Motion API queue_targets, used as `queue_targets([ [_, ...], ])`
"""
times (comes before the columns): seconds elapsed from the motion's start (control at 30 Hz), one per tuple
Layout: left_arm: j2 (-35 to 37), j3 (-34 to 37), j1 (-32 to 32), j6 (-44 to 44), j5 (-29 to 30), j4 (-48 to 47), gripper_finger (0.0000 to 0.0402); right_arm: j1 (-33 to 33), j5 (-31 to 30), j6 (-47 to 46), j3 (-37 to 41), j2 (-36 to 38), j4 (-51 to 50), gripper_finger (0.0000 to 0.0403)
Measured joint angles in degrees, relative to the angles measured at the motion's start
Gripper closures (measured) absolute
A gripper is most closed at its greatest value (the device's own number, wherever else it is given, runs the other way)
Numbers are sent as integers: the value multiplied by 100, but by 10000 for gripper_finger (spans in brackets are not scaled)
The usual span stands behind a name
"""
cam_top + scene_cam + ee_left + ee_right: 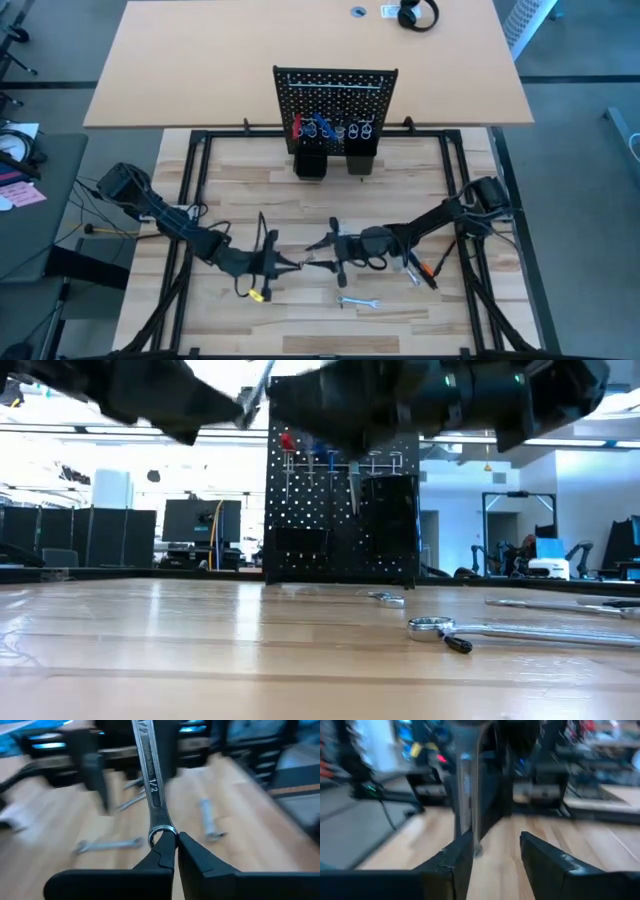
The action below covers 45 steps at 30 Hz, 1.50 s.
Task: Hang tools onto peg board
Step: Hang the wrench on the pegboard
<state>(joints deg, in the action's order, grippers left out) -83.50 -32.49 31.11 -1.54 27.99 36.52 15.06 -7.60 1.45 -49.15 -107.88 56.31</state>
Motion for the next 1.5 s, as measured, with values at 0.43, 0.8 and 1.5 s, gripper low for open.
queue_targets([
  [0.43,4,-2,16,260,-689,452,401,-242,2427,-190,-772,-11,30,275],
  [0.8,4,-4,3,346,-685,463,401,-239,2547,60,-905,-24,-382,352],
  [1.5,-1,685,-418,-224,415,-156,317,-77,888,53,-898,706,-1659,383],
])
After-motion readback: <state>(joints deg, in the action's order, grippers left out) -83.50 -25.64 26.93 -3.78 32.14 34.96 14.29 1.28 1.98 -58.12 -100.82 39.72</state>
